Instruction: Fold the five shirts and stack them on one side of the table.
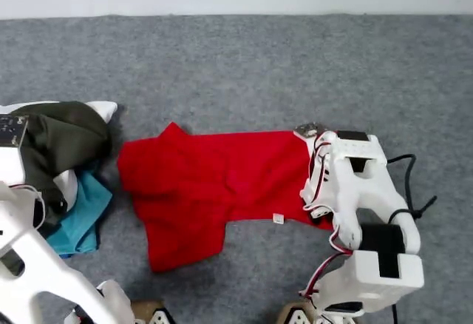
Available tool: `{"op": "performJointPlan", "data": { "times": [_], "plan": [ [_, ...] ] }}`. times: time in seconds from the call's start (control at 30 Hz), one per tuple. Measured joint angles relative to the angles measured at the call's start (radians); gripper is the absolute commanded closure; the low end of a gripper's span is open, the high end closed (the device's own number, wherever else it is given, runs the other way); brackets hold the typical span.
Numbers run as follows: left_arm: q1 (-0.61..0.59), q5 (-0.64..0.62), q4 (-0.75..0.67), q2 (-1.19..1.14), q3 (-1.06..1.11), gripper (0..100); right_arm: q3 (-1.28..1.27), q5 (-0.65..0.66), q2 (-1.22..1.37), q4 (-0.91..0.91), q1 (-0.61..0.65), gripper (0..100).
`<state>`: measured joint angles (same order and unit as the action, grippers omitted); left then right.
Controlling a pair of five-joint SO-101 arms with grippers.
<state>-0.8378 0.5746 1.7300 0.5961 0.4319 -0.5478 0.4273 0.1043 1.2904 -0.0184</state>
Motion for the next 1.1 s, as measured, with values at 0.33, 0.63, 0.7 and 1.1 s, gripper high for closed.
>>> {"op": "performJointPlan", "data": {
  "times": [0.33,0.63,0.7,1.1],
  "plan": [
    [0.000,0.000,0.000,0.000,0.000,99,0.023,0.002,0.080,-0.014,-0.011,99.1],
    [0.000,0.000,0.000,0.000,0.000,99,0.003,0.084,-0.006,0.002,-0.040,98.9],
    [0.000,0.000,0.000,0.000,0.000,99,0.003,0.115,-0.061,0.029,-0.058,98.9],
    [0.000,0.000,0.000,0.000,0.000,99,0.003,0.275,-0.267,0.069,-0.183,98.9]
  ]
}}
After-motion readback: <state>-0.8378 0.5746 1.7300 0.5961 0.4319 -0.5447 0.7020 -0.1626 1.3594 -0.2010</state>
